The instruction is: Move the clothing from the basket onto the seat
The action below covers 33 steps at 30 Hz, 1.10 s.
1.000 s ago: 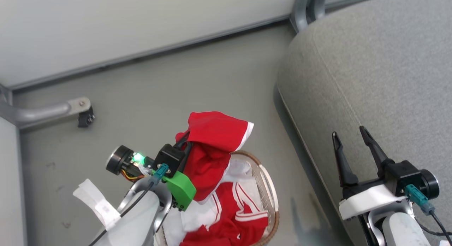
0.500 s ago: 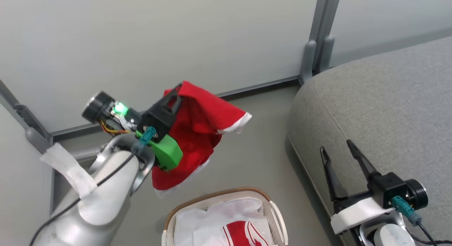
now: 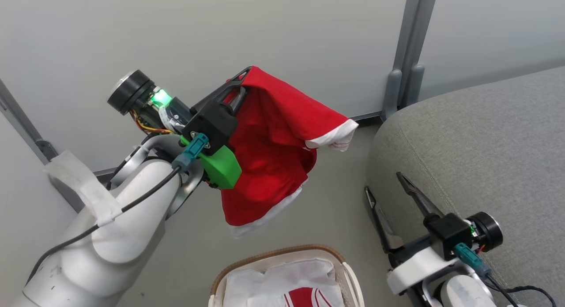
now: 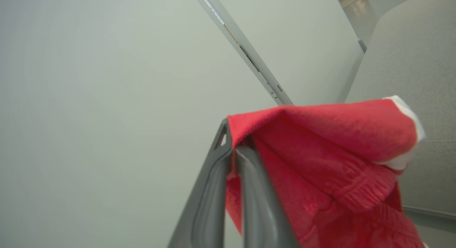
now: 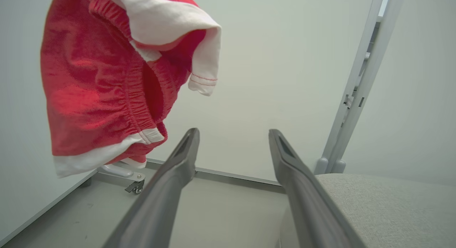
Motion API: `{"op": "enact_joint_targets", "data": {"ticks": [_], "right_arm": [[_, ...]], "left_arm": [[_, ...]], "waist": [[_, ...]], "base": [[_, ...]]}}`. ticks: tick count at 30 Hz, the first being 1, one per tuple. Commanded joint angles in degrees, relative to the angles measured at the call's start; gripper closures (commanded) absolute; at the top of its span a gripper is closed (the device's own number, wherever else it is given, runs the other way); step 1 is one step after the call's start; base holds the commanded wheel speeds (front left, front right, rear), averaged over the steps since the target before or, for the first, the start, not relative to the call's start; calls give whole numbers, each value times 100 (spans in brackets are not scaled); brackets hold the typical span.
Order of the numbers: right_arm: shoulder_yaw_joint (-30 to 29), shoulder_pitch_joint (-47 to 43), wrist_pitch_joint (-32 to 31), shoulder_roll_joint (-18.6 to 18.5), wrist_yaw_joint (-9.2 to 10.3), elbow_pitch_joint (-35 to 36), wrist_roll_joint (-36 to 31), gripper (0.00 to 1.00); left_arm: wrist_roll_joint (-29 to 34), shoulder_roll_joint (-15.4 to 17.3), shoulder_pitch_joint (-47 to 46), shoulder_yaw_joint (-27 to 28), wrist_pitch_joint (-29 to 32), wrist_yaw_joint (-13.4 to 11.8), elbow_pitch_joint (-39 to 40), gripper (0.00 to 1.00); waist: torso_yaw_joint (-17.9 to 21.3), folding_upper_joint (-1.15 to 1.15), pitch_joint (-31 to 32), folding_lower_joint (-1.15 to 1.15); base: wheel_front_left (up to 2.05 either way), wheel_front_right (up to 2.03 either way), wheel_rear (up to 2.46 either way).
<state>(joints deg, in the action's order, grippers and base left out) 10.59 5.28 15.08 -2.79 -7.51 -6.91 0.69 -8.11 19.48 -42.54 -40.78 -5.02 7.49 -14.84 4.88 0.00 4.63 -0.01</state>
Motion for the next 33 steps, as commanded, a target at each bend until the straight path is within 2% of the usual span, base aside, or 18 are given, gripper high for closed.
{"op": "enact_joint_targets", "data": {"ticks": [1, 9, 22, 33], "right_arm": [[146, 96, 13, -19, 4, -47, -41, 0], [1030, 649, 13, -23, 4, -542, -79, 0], [1394, 1521, 14, -19, 4, -1564, 279, 0], [1895, 2092, 13, -18, 4, -1855, 666, 0]], "left_arm": [[-85, 20, -124, -53, 22, -7, 38, 100], [-225, -131, -373, -365, 30, -6, 125, 100], [-383, -328, -540, -711, -31, -5, 293, 100], [-490, -417, -603, -820, -71, -5, 327, 100]], "waist": [[-37, 0, 24, 1], [-202, 0, 92, 1], [-438, 0, 89, 1], [-483, 0, 37, 1]], "base": [[0, 0, 0], [0, 0, 0], [0, 0, 0], [0, 0, 0]]}}
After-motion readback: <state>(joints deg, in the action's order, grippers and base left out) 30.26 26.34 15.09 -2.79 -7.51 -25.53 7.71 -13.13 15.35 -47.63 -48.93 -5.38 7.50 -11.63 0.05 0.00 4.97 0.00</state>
